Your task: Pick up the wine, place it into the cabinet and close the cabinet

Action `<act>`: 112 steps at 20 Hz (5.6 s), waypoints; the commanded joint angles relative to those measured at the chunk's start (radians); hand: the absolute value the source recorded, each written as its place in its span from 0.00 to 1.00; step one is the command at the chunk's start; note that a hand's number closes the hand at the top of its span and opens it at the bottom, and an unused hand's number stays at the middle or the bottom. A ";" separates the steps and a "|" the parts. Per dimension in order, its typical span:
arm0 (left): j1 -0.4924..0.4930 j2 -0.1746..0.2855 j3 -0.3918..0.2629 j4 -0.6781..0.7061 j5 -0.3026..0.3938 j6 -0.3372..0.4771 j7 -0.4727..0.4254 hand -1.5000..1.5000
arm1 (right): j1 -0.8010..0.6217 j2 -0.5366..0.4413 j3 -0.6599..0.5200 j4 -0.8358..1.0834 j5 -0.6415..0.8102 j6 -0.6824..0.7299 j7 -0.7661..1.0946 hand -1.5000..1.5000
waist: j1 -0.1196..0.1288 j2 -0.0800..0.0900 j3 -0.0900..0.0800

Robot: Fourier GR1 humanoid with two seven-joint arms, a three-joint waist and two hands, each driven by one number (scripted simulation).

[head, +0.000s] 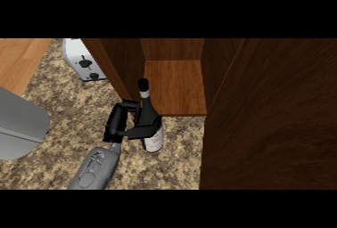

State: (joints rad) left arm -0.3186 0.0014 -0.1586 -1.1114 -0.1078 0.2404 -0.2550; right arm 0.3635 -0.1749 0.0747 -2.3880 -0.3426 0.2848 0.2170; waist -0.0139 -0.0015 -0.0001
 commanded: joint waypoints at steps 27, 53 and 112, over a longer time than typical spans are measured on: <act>-0.482 -0.001 -0.217 0.490 0.148 0.366 0.215 1.00 | 0.119 -0.002 -0.039 -0.117 -0.132 0.094 -0.035 0.00 | -0.058 0.012 -0.001; -0.696 -0.001 -0.074 0.945 0.247 0.501 -0.144 1.00 | 0.121 -0.032 -0.053 -0.035 -0.166 0.166 -0.091 0.00 | -0.089 0.028 -0.001; -0.725 -0.001 -0.155 0.794 0.275 0.637 -0.054 0.00 | 0.076 -0.070 -0.024 -0.100 -0.194 0.098 -0.031 0.00 | -0.068 0.021 -0.004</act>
State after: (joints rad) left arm -1.0585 0.0000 -0.3500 -0.2781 0.1300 0.8887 -0.2363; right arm 0.4071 -0.2394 0.0538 -2.3420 -0.5061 0.4375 0.1148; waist -0.1010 0.0261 -0.0033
